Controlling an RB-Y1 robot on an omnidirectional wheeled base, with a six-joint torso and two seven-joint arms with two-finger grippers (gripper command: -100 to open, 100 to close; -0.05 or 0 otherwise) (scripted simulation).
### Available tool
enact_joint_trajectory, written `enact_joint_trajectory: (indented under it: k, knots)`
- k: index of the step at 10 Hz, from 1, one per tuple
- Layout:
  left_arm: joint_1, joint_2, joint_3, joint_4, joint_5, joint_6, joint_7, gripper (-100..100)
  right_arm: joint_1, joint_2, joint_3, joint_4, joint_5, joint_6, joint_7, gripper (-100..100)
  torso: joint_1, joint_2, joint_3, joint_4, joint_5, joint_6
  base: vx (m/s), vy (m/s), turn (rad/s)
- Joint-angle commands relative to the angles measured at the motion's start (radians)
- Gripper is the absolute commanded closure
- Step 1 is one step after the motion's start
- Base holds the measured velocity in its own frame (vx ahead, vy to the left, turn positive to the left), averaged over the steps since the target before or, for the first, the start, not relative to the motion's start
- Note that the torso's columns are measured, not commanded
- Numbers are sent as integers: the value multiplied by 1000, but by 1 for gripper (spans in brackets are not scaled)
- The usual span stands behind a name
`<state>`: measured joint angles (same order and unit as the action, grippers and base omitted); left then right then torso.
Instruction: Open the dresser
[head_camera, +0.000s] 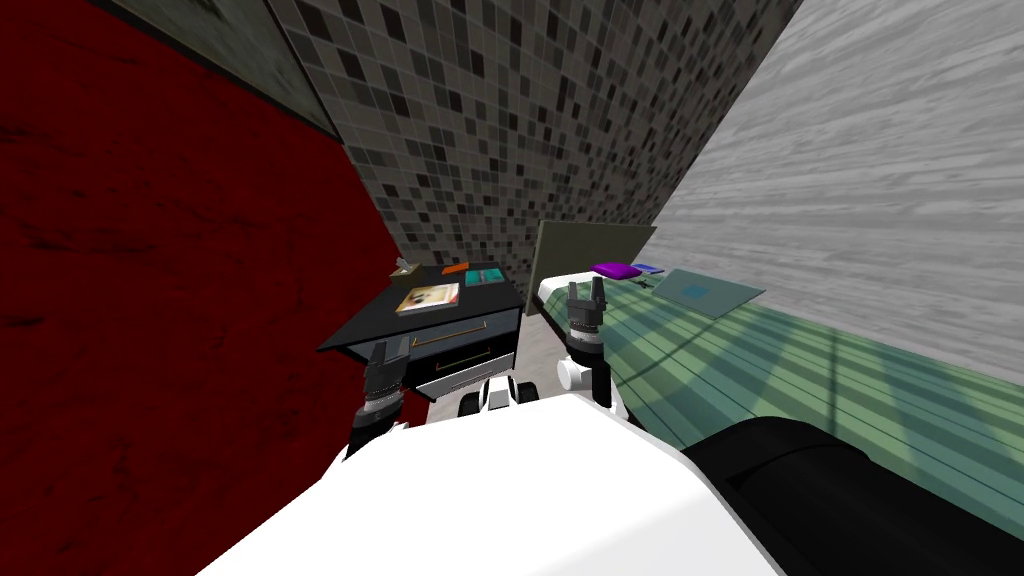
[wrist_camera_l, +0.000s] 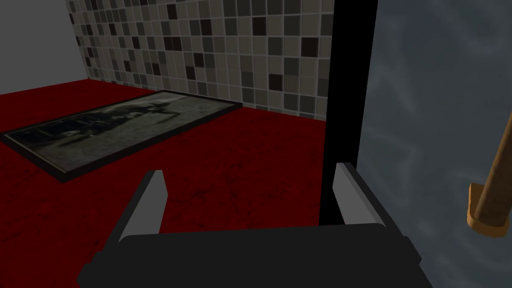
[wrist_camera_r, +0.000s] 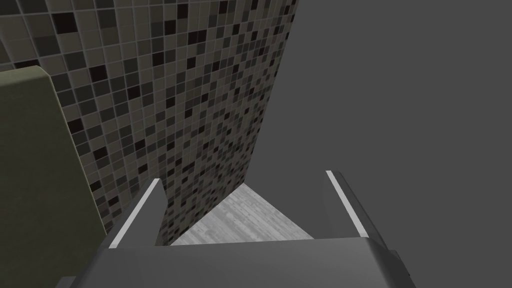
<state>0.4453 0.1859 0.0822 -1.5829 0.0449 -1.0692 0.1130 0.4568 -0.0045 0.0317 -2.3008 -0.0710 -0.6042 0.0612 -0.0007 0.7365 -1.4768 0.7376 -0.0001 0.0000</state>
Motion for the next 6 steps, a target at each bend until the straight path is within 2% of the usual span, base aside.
enact_joint_trajectory:
  k: [1, 2, 3, 4, 5, 6]
  knots:
    - [0, -3, 2, 71, -5, -70, 9, -100, 0, 0, 0, 0, 0, 0, 0, 0, 1, 1, 1, 0, 0, 0, 67, -31, 13]
    - [0, -3, 2, 82, -5, -70, 9, -100, 0, 0, 0, 0, 0, 0, 0, 0, 1, 2, 1, 0, 0, 0, 49, -28, 11]
    - [-2, -6, 4, 117, -8, -107, 13, -100, 0, 0, 0, 0, 0, 0, 0, 0, 1, 3, 1, 1, 0, 0, 48, -25, 14]
    - [-2, -6, 4, 129, -8, -107, 13, -100, 0, 0, 0, 0, 0, 0, 0, 0, 1, 2, 1, 1, 0, 0, 40, -24, 8]
    - [-5, -9, 5, 170, -11, -143, 17, -100, 0, 0, 0, 0, 0, 0, 0, 0, 1, 2, 1, 1, 0, 0, 55, -36, 14]
    - [-5, -9, 5, 175, -11, -143, 17, -100, 0, 0, 0, 0, 0, 0, 0, 0, 0, 1, 1, 0, 0, 0, 50, -26, 12]
